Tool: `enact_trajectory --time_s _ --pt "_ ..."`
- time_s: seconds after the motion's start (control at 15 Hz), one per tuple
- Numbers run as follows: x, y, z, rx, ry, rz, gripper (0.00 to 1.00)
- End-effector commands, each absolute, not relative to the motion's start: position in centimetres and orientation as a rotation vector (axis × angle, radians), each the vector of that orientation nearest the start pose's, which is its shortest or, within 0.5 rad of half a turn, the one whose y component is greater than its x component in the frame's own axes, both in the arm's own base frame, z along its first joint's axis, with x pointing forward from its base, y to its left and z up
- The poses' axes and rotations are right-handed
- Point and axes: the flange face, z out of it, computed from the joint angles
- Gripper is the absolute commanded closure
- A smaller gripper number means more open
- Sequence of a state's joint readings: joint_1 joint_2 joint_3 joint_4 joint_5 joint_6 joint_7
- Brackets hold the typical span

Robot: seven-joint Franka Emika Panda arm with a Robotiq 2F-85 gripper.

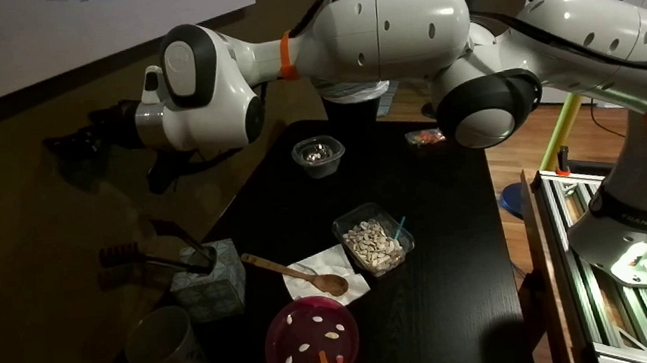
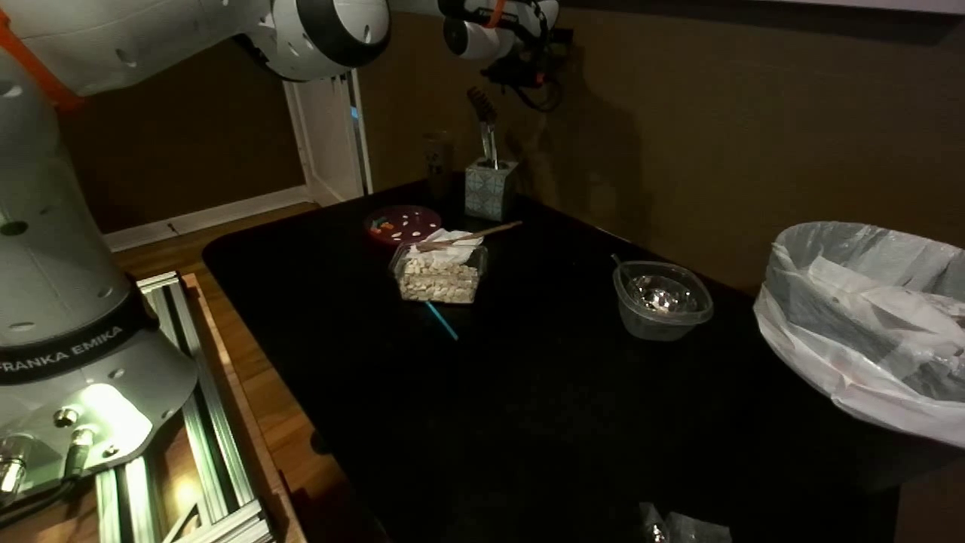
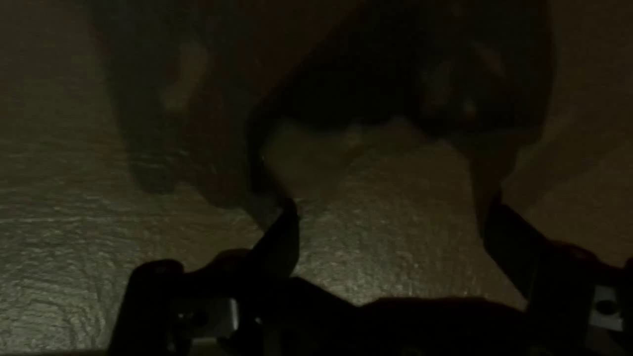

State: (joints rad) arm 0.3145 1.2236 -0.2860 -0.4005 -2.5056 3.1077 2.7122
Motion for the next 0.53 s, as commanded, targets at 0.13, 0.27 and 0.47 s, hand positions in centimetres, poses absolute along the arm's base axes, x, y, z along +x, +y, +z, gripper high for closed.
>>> enact_trajectory --time_s 0.13,0.27,0.47 --pt "79.0 23.0 35.0 -2.110 -0.217 -2.155 0.00" --pt "79.3 23.2 35.3 -2.079 -0.191 -2.179 0.00" --pt "80.1 21.0 34.6 -2.072 -0.114 -2.197 0.00"
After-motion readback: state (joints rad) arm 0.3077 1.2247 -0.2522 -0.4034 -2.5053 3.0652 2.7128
